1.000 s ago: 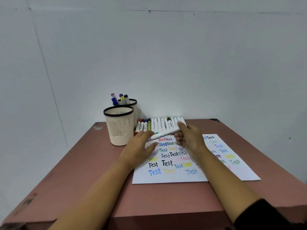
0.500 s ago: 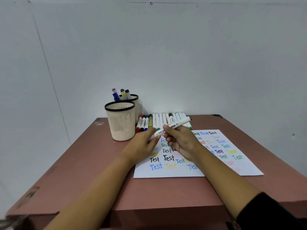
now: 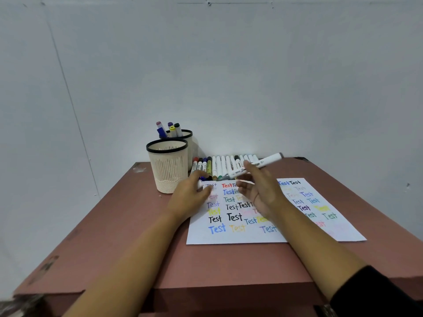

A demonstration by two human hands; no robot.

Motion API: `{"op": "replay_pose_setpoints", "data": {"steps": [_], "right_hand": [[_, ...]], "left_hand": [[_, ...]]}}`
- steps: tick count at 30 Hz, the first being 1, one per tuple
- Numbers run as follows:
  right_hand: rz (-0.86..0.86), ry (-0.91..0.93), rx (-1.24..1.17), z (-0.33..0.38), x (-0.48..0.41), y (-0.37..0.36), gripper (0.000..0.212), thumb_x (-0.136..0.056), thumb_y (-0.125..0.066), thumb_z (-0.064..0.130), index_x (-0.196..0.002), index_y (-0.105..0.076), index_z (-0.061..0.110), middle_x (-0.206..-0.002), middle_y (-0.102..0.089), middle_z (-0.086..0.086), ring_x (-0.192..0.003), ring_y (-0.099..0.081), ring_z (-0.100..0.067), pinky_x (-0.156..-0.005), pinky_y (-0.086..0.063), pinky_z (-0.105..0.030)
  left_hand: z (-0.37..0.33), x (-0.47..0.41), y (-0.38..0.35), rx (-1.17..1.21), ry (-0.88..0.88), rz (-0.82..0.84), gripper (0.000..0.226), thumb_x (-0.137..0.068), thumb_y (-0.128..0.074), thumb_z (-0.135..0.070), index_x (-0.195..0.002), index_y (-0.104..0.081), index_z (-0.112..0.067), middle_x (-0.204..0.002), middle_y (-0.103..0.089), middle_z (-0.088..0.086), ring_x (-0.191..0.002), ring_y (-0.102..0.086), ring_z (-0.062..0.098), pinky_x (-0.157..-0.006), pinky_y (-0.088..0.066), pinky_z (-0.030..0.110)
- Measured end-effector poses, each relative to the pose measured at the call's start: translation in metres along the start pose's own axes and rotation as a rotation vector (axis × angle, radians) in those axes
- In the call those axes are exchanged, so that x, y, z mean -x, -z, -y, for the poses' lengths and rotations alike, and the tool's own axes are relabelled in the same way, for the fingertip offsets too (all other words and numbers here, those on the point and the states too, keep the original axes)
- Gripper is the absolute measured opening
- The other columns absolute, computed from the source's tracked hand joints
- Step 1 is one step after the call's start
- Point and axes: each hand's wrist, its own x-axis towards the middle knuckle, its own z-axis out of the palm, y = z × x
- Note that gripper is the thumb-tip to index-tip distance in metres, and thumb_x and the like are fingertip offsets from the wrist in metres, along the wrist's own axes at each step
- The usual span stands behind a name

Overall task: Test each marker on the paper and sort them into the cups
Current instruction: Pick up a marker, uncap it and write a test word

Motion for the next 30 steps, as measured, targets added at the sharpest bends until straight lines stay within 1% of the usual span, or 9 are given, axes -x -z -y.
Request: {"op": "replay_pose_setpoints", "data": {"steps": [3, 4, 6, 8, 11, 17, 22, 25, 30], "right_hand": [[-0.056, -0.03, -0.143, 0.004, -0.002, 0.003, 0.009, -0.096, -0.053, 0.013, -0.09, -0.048, 0.009, -0.074, -0.06, -0.02, -0.058, -0.067, -0.029, -0.058, -0.059, -0.034], [-0.05, -0.042, -0.144, 0.003, -0.004, 0.003, 0.008, -0.095, -0.053, 0.012, -0.093, -0.047, 0.007, -0.077, -0.06, -0.022, -0.061, -0.068, -0.031, -0.062, -0.06, -0.036], [-0.022, -0.044, -0.084, 0.003, -0.007, 0.003, 0.009, -0.094, -0.054, 0.006, -0.099, -0.047, 0.005, -0.083, -0.06, -0.024, -0.066, -0.068, -0.033, -0.064, -0.06, -0.037], [-0.009, -0.026, 0.033, 0.004, -0.012, -0.001, 0.012, -0.091, -0.054, -0.002, -0.095, -0.045, 0.005, -0.08, -0.06, -0.019, -0.065, -0.065, -0.027, -0.059, -0.059, -0.029], [0.006, 0.018, 0.251, 0.006, -0.019, -0.011, 0.02, -0.088, -0.052, -0.007, -0.086, -0.045, 0.011, -0.07, -0.057, -0.01, -0.059, -0.056, -0.016, -0.05, -0.051, -0.02], [-0.055, 0.119, 0.525, -0.016, -0.036, -0.03, 0.011, -0.085, -0.059, 0.002, -0.092, -0.051, 0.006, -0.074, -0.059, -0.007, -0.06, -0.057, -0.013, -0.053, -0.048, -0.024], [-0.129, 0.141, 0.565, -0.036, -0.039, -0.029, 0.009, -0.083, -0.064, 0.005, -0.088, -0.056, 0.005, -0.077, -0.068, -0.014, -0.054, -0.059, -0.013, -0.047, -0.048, -0.02], [-0.109, 0.143, 0.566, -0.038, -0.039, -0.029, 0.008, -0.082, -0.064, 0.003, -0.081, -0.057, 0.007, -0.073, -0.068, -0.011, -0.056, -0.062, -0.015, -0.052, -0.054, -0.022], [-0.07, 0.143, 0.606, -0.041, -0.038, -0.031, 0.008, -0.082, -0.066, 0.003, -0.087, -0.06, 0.002, -0.071, -0.067, -0.011, -0.058, -0.064, -0.016, -0.056, -0.057, -0.022]], "left_hand": [[0.008, -0.005, 0.002, 0.042, 0.135, -0.102, 0.019, -0.092, -0.052, -0.015, -0.106, -0.063, -0.007, -0.107, -0.065, 0.006, -0.1, -0.057, 0.022, -0.067, -0.029, 0.021], [0.009, -0.006, 0.002, 0.06, 0.17, -0.113, 0.018, -0.092, -0.051, -0.015, -0.103, -0.064, -0.008, -0.104, -0.066, 0.007, -0.095, -0.059, 0.021, -0.067, -0.031, 0.023], [0.012, -0.007, 0.001, 0.116, 0.229, -0.115, 0.016, -0.092, -0.05, -0.018, -0.099, -0.063, -0.01, -0.088, -0.066, 0.008, -0.069, -0.06, 0.016, -0.062, -0.039, 0.026], [0.015, -0.008, 0.001, 0.208, 0.281, -0.129, 0.014, -0.092, -0.051, -0.019, -0.095, -0.062, -0.012, -0.074, -0.062, 0.005, -0.054, -0.054, 0.011, -0.065, -0.046, 0.029], [0.019, -0.012, 0.0, 0.291, 0.336, -0.134, 0.013, -0.092, -0.051, -0.018, -0.094, -0.062, -0.01, -0.067, -0.06, 0.003, -0.052, -0.053, 0.012, -0.071, -0.049, 0.033], [0.021, -0.013, -0.002, 0.33, 0.361, -0.144, 0.012, -0.092, -0.05, -0.018, -0.092, -0.061, -0.012, -0.067, -0.061, 0.003, -0.053, -0.054, 0.012, -0.068, -0.047, 0.032], [0.021, -0.013, -0.001, 0.336, 0.356, -0.134, 0.014, -0.092, -0.05, -0.018, -0.096, -0.061, -0.01, -0.07, -0.061, 0.002, -0.053, -0.054, 0.011, -0.069, -0.047, 0.032], [0.02, -0.013, -0.001, 0.325, 0.341, -0.122, 0.013, -0.092, -0.05, -0.018, -0.096, -0.06, -0.011, -0.072, -0.06, 0.001, -0.054, -0.054, 0.009, -0.065, -0.045, 0.027], [0.021, -0.013, -0.001, 0.334, 0.341, -0.111, 0.014, -0.092, -0.051, -0.02, -0.096, -0.061, -0.011, -0.071, -0.06, 0.0, -0.056, -0.054, 0.008, -0.062, -0.045, 0.025]]}}
